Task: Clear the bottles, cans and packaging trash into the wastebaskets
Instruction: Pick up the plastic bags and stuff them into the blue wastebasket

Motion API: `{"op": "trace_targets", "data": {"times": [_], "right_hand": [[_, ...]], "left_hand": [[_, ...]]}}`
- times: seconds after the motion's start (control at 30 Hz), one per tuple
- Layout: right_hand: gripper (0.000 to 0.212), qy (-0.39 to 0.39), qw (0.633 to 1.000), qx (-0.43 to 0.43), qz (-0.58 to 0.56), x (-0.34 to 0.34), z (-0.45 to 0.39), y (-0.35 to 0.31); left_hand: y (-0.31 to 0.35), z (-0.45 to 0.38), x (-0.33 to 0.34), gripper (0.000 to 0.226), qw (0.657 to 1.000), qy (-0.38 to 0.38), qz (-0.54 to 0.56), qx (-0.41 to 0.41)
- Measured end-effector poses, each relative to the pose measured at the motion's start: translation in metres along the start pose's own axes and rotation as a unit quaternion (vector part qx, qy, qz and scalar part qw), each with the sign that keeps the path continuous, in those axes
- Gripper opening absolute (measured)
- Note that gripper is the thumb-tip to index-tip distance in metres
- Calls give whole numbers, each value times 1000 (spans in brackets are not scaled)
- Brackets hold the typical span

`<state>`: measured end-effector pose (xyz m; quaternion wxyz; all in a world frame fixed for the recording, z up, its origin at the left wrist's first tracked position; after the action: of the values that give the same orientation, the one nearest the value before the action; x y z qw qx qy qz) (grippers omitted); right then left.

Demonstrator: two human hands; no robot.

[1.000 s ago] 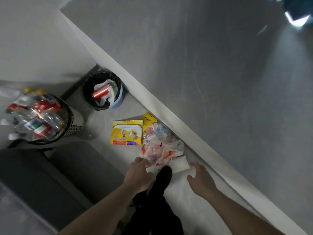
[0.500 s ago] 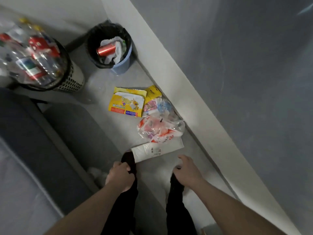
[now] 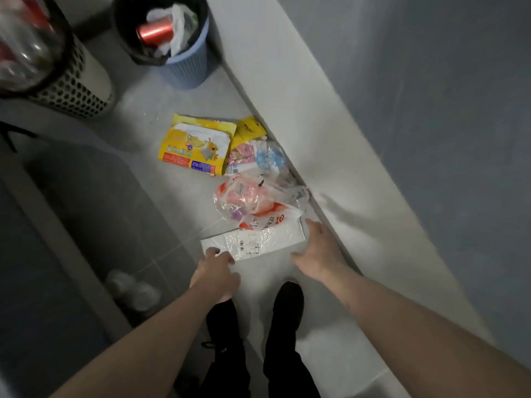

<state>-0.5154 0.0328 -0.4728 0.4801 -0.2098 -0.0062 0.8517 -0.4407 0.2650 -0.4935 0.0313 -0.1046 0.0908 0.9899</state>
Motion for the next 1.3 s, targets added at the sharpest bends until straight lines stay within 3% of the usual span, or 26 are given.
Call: {"op": "trace_targets", "data": {"times": [0.13,0.23,0.33,0.4,0.53,0.6,0.73,0.8,0.97,1.3], "right_hand": [[107,37,999,-34,20,15,-93,-18],[121,82,990,-65,95,27,-160,-28],[123,101,981,-41,159,42,-211,-14],[108,117,978,-30,172,51,-223,4],[55,91,987,8,135,64,-206,39],[46,73,996,22,51,67,-182,43],[20,68,994,-16,-83,63,-118,37],[17,77,991,-21,-107,59,-81,36],[20,92,982,-14,-163,36,25,22],[33,121,971,-38,-202,-84,288,-73]], "left_hand": [[0,-89,16,52,999,10,-44,19],[-4,-155,29,57,996,-11,-92,16],[-10,-209,44,60,988,-34,-153,3],[-17,-230,57,60,982,-46,-185,-18],[-34,-224,81,69,969,-71,-234,-46],[-42,-198,86,70,971,-65,-226,-45],[-51,-126,79,28,995,54,-79,27],[-62,-87,76,20,996,84,-7,23],[-81,24,50,18,976,143,166,21],[-48,321,-73,21,940,225,242,87]]}}
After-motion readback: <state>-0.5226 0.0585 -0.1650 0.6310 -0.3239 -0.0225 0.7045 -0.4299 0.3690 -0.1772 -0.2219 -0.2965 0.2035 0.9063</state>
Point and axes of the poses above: each hand's wrist, its own z-axis away from the middle knuckle, its own x-axis out of the palm, y = z × x, the point moved 3 cm from there along -z, towards the middle knuckle, and after that the axes turned 14 degrees about -y, right-handed, at the moved point
